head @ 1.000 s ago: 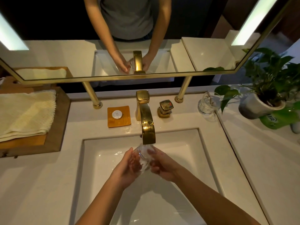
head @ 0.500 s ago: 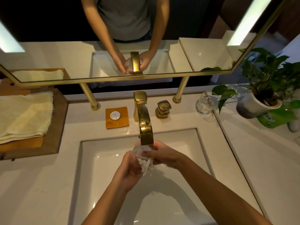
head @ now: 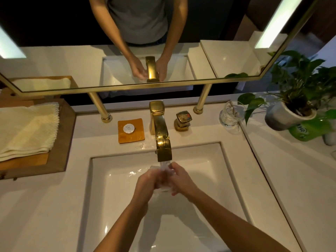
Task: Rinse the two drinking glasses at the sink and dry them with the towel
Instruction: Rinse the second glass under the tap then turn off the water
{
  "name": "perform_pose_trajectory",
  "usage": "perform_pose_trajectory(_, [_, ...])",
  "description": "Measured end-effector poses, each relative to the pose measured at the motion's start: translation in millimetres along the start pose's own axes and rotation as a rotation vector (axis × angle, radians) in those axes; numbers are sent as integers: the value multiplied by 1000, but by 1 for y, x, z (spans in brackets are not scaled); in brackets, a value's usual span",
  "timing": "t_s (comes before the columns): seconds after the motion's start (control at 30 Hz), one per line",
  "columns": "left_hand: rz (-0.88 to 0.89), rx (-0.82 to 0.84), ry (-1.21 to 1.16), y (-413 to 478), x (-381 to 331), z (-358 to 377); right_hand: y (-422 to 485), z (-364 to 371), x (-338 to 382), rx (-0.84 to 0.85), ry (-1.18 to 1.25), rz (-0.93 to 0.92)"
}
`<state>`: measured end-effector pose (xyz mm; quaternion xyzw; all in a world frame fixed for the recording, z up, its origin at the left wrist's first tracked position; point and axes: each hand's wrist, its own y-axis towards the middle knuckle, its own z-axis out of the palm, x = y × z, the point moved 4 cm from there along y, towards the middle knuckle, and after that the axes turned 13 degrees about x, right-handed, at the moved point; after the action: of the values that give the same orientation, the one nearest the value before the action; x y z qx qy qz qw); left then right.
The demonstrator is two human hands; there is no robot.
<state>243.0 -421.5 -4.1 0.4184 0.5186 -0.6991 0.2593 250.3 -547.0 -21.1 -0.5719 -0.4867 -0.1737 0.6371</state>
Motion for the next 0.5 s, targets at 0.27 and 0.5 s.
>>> perform_pose_trajectory(0.27, [-71, 272, 277, 1, -6, -3, 5, 3, -8, 438, -304, -80])
perform_pose_trajectory(0.5, [312, -79, 558, 6, -16, 1, -2, -8, 0, 303, 189, -80])
